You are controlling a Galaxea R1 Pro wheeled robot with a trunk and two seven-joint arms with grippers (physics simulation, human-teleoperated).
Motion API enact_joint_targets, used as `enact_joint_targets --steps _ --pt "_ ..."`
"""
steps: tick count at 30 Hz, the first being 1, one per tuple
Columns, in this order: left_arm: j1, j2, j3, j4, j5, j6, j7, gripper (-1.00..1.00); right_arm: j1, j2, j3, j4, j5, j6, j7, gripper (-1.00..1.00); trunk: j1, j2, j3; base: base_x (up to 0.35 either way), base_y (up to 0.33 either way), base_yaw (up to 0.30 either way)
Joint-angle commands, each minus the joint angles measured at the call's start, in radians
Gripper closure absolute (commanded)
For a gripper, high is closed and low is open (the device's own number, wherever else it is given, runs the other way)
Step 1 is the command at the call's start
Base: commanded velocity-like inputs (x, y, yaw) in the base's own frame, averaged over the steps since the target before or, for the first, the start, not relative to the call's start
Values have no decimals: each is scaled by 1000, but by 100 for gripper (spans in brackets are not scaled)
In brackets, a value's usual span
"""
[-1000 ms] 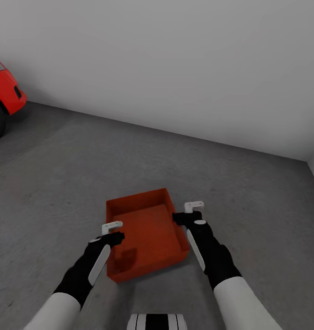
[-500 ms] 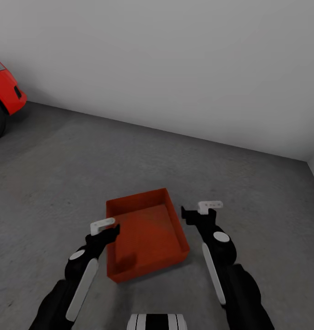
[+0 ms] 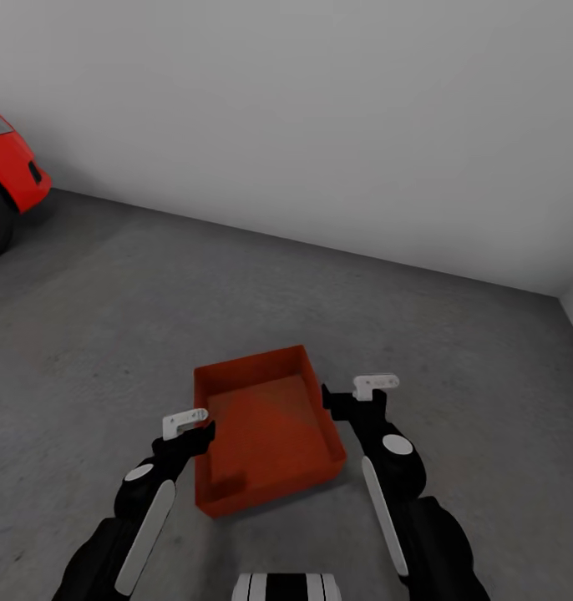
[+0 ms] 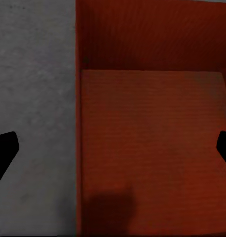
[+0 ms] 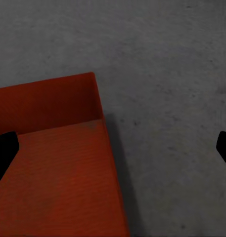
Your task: Move the two storage containers from the living room to the garage. In the garage, place one container on the floor and stack the other container on top of it (either order is fine).
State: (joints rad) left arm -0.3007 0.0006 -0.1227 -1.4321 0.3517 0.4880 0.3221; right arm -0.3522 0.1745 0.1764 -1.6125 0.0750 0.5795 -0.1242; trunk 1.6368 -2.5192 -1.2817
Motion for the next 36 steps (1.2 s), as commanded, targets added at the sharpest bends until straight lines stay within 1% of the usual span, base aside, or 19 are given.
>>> enact_joint_targets --steps 1,5,28,36 --pt "0 0 0 5 0 1 0 -100 0 0 6 0 0 0 0 -100 0 0 4 0 0 0" --pt "0 1 0 12 0 1 0 -100 1 0 28 0 0 0 -1 -100 -2 1 19 0 0 0" --pt "0 1 0 15 0 1 0 -100 2 0 29 -1 0 4 -3 -100 -13 7 108 0 0 -2" --pt "0 1 0 17 1 1 0 -100 2 0 28 -4 0 5 -5 -100 -16 8 139 0 0 -214"
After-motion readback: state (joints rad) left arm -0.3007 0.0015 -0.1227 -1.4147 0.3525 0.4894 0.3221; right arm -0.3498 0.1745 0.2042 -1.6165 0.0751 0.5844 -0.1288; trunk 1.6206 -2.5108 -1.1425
